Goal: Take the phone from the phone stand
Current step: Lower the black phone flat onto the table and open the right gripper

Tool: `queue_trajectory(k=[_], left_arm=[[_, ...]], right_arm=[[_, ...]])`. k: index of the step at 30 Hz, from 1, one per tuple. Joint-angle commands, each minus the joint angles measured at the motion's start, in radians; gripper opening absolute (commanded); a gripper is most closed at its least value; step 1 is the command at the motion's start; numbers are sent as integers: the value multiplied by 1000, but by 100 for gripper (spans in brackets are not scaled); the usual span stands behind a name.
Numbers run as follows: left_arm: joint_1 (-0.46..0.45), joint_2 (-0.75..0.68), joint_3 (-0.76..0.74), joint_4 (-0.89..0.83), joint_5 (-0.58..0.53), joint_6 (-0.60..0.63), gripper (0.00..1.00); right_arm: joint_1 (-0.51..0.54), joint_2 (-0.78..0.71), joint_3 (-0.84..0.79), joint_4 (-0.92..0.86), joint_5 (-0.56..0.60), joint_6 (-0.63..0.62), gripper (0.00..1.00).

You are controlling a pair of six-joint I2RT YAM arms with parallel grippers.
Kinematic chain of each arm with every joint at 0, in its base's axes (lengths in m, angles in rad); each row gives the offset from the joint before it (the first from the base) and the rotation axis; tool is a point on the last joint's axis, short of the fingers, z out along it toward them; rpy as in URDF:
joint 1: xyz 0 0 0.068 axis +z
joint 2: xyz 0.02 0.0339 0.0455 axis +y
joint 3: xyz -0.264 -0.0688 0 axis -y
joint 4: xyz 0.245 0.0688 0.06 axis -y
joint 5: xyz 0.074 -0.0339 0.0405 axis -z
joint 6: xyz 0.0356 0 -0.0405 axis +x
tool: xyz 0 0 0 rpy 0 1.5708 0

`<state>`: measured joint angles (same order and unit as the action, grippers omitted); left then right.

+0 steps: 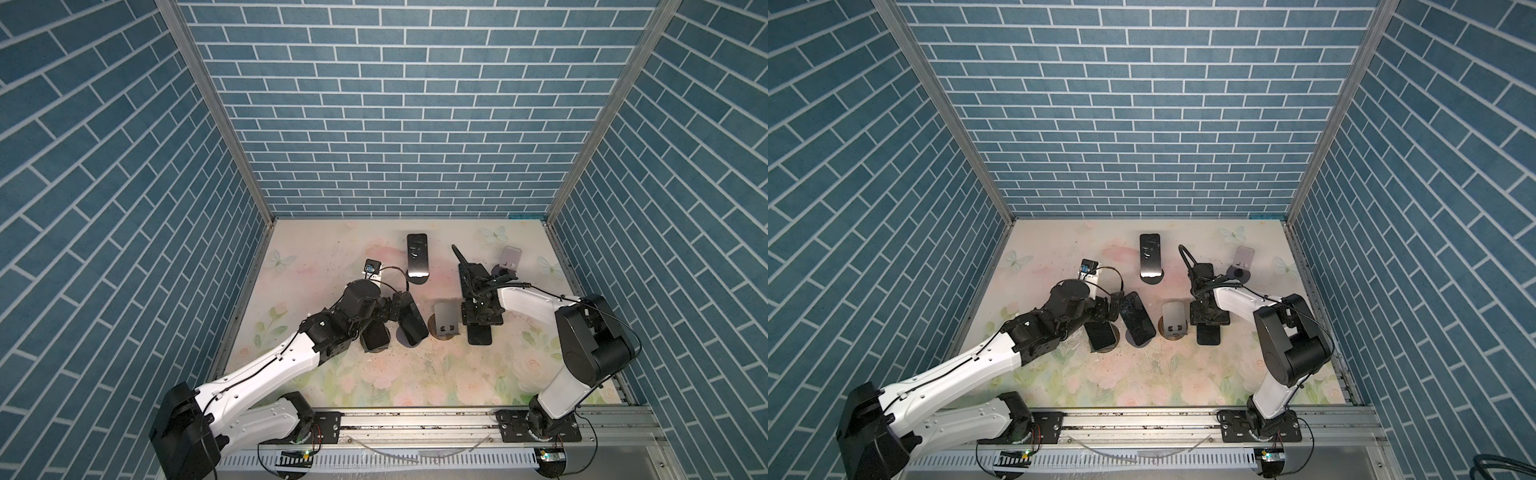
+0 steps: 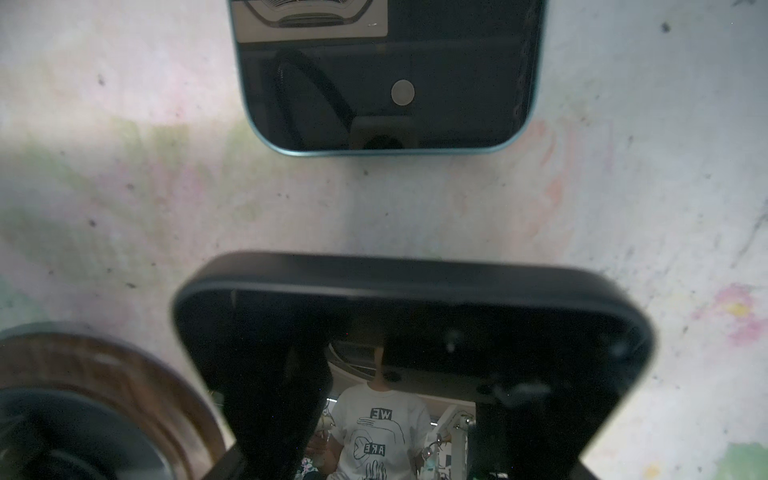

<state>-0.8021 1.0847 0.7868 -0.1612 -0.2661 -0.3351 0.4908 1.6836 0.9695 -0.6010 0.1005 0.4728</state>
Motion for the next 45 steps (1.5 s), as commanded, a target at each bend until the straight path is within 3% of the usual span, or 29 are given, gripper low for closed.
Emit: queue_trajectory(k=[1,18,34,45], left_arm=[[-5,-3,22,-5,4,11,100],[-3,-29,2,-1,13,-1,100],[-5,-61,-26,-5,4,-13,100],[-4,-61,-31,0,7,-24,100]], right_arm=[[0,21,-26,-74,79,-45,71],[-1,13,21,-159,-1,-55,77],[0,54,61,-177,6,-79,80],[0,-44,108,-149,17,-72,80]])
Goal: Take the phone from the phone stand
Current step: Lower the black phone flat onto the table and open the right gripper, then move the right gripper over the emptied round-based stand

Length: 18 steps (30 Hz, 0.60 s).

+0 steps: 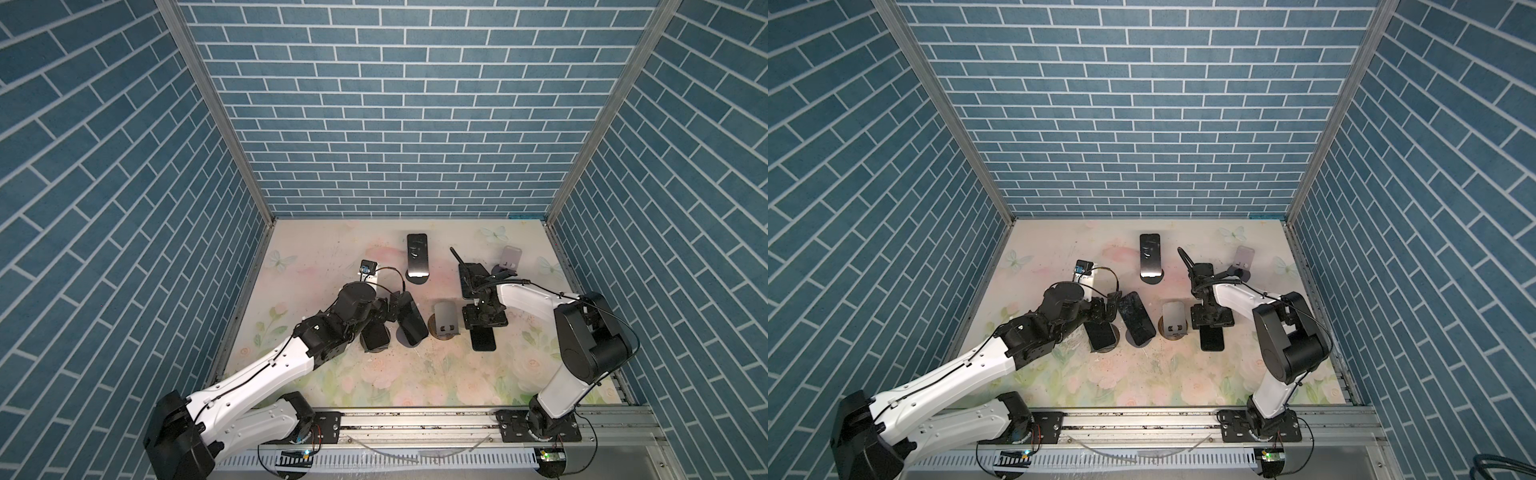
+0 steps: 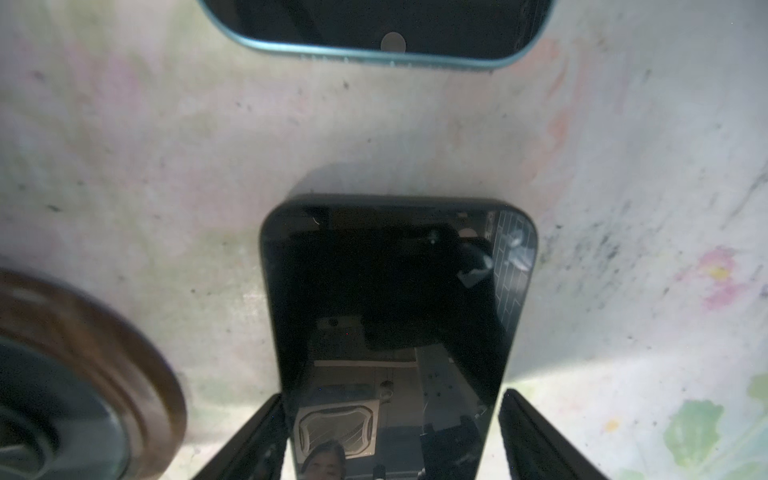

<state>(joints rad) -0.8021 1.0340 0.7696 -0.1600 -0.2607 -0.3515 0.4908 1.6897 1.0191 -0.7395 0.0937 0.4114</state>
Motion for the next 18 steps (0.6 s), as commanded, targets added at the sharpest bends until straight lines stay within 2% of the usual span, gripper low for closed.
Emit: queue_trajectory(k=[1,7,13,18], left_arm=[[-4,-9,-13,0,3,-7,100],[-4,-8,-18,-2,0,-13,100],[-4,-7,-20,0,-3,-12,100],[-4,-7,-20,4,-2,-12,100]], right_arm=[[0,-59,71,-12,30,-9,80],[18,-122,127,-26,70,33,80],[104,-182,157,-14,121,65,82],[161,-230,161,37,103,80,84]])
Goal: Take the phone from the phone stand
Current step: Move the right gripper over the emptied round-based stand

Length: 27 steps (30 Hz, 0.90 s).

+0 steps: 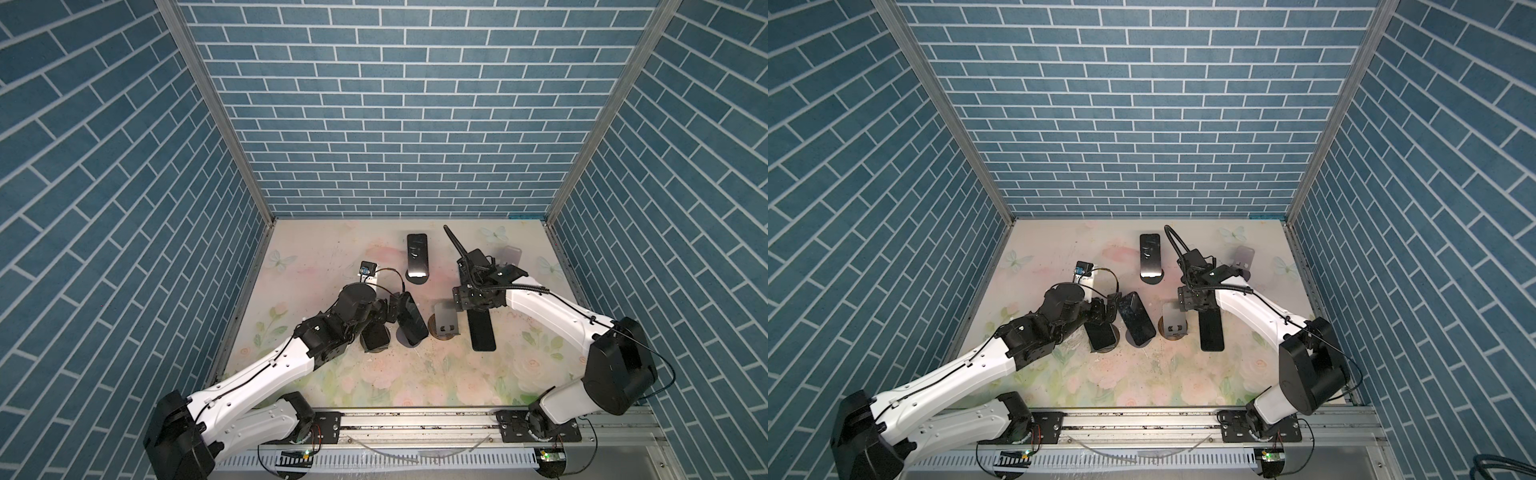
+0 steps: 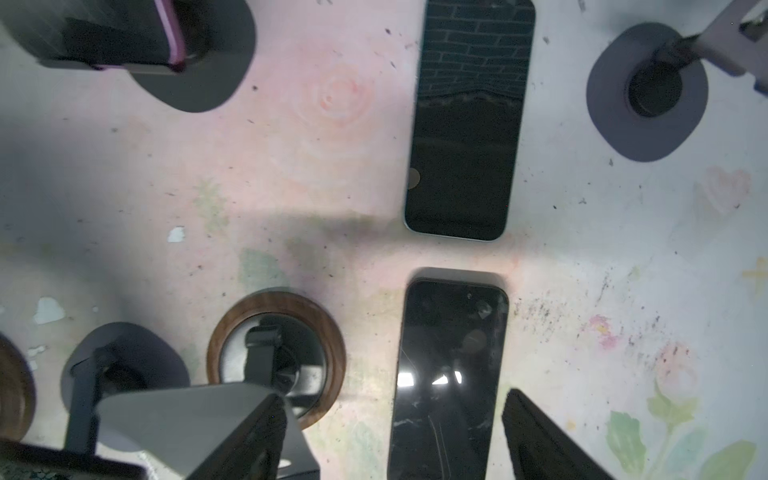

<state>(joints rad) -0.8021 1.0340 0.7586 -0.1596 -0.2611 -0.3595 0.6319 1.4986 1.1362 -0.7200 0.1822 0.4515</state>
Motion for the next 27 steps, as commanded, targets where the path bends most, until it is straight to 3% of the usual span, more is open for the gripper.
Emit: queue_trajectory(k=[1,10,27], left_arm=[[-4,-7,-11,3,-2,-4,100],[-4,-10,-15,3,1,-10,100],[-4,2,-3,2,4,-3,100]], right_arm=[[27,-45,42,31,-3,47,85],[90,3,50,96,-82,65,89],[156,154,74,79,-52,99,86]])
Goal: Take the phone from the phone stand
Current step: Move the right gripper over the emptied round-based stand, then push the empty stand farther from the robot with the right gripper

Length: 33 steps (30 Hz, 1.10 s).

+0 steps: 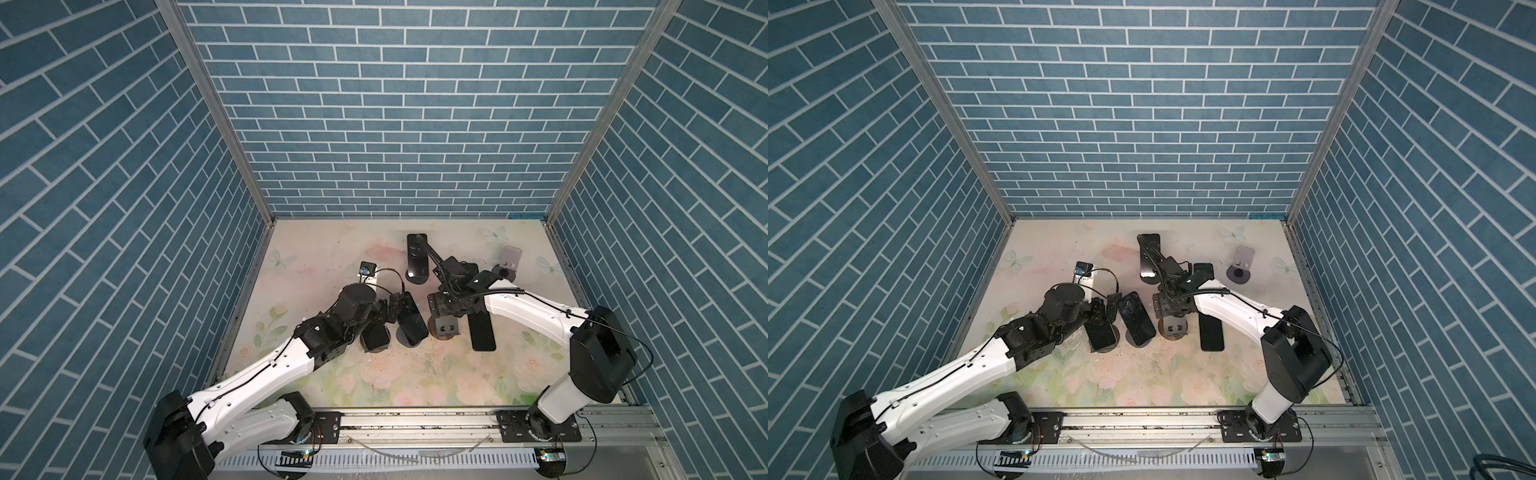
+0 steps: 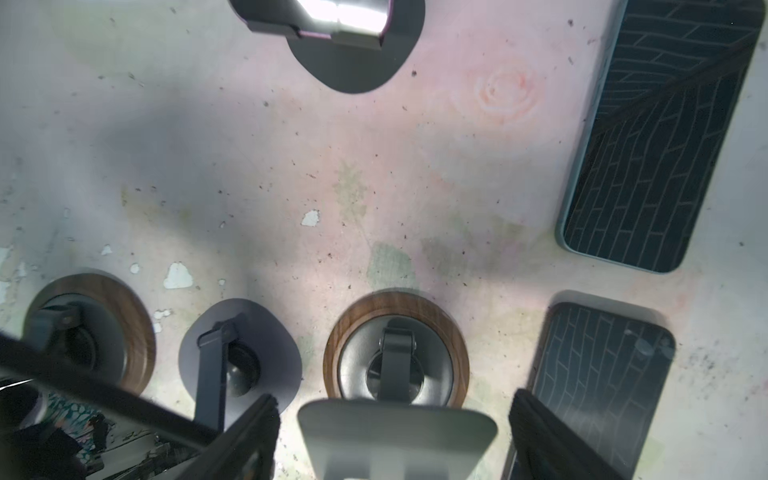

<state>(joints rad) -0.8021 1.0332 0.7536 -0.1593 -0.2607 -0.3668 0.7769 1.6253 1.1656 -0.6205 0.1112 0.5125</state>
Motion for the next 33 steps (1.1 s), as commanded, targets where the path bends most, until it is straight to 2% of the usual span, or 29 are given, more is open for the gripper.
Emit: queue_trajectory(k=[1,5,13,26,33], left_arm=[[-5,6,4,0,5,3,100],[-5,10,7,1,7,6,100],[-4,14,4,0,4,5,100],[-4,15,2,-5,0,7,100],[-5,9,-3,-9,-4,-1,100]], right_arm=[[13,37,48,-22,17,40,85],[19,63,64,-31,16,43,79],[21,73,95,-54,51,43,60],[4,-15,172,-80,119,-32,59],[-94,-95,131,-91,161,-66,59]])
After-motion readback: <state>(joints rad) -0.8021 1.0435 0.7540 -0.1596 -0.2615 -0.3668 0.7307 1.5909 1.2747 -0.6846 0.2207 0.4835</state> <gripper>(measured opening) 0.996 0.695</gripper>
